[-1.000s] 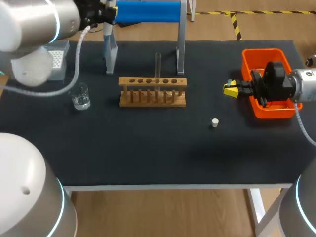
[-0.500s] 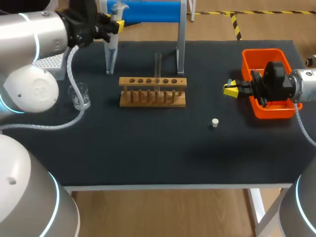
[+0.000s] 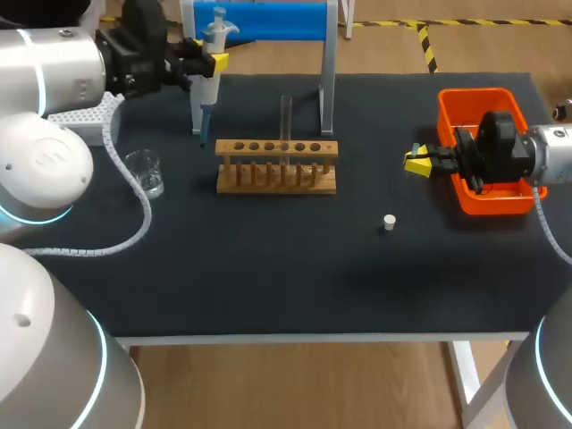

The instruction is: Invert the test tube, pick up the pipette, mount the tip to pipette, aspirate from beaker and dispense into the tube, eject the tip, return the pipette, and cap with the stopper.

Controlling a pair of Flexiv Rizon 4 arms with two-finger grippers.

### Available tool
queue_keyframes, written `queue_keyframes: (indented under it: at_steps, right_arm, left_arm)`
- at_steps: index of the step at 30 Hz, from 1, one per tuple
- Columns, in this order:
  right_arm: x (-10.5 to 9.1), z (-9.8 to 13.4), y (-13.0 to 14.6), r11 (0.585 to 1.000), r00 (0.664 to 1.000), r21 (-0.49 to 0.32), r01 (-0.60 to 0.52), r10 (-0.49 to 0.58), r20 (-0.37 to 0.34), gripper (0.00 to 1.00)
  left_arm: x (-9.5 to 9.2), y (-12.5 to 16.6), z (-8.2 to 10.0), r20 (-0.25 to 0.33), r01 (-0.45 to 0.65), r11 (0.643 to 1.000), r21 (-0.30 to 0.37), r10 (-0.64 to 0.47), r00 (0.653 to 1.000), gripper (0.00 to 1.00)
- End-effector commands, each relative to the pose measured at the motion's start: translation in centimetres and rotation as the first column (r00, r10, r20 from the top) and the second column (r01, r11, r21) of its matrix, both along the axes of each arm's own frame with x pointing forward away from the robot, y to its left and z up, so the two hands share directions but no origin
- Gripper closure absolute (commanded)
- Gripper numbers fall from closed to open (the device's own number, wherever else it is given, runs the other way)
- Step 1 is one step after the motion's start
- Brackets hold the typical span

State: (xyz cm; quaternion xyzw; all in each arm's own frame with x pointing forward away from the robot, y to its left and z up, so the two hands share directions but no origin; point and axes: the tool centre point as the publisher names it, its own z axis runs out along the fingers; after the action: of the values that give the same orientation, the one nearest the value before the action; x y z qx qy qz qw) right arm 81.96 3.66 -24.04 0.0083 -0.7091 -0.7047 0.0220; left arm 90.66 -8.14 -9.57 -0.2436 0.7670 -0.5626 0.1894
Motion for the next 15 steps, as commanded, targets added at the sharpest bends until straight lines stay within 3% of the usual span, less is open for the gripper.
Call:
queue_keyframes:
  at_steps: [1,9,15]
  right_arm:
    - [0.0,0.0,-0.1,1.0,1.0,0.0,-0.002,0.002,0.0,1.0]
    - [0.0,0.0,-0.1,1.0,1.0,0.0,-0.002,0.002,0.0,1.0]
    - [0.0,0.0,-0.1,1.0,1.0,0.0,-0.002,0.002,0.0,1.0]
  left_arm:
    - [0.1,0.5,0.0,-0.061,0.28,0.958,-0.06,-0.284,0.957,1.0]
    - [0.1,0.5,0.0,-0.061,0.28,0.958,-0.06,-0.284,0.957,1.0]
    - [-2.3,-1.5,1.8,-0.028,0.404,0.909,-0.097,-0.409,0.912,1.0]
